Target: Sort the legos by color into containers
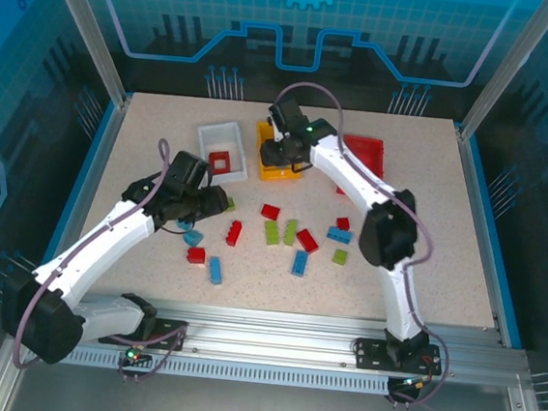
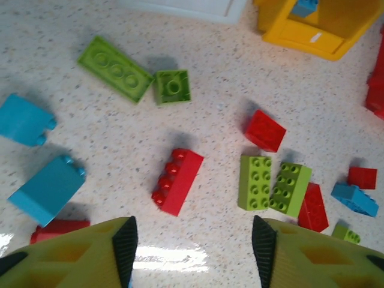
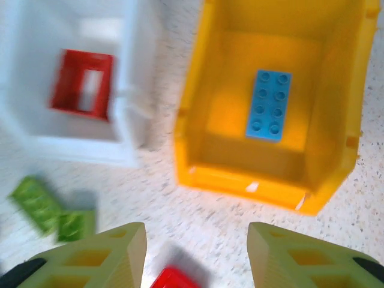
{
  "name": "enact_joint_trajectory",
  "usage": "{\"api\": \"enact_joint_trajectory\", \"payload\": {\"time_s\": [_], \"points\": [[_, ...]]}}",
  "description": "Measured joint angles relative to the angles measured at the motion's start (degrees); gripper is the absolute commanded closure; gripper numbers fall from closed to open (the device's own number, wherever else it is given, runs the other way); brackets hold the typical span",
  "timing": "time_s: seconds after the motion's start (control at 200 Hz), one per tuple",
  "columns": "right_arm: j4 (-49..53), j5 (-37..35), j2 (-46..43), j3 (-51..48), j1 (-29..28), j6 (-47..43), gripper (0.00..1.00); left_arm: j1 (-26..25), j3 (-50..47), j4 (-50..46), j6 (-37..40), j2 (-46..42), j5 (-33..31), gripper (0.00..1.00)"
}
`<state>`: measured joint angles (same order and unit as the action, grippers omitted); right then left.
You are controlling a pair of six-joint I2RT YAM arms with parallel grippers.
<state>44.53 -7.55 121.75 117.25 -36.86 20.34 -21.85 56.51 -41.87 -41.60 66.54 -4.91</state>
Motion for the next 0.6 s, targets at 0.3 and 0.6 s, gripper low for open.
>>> {"api": "enact_joint_trajectory", "payload": {"time_s": [0.3,0.6], "points": [[-20.2,1.1,-34.0,-40.2,-13.3,1.3,0.34,0.4,-10.6,-2.3,-0.2,2.9,-1.6,0.24],[-28.3,3.8,-44.9,-63.5,-23.1,6.8,0.3,0.4,-16.6,-0.7,-0.2,5.4,-2.6,0.24]]}}
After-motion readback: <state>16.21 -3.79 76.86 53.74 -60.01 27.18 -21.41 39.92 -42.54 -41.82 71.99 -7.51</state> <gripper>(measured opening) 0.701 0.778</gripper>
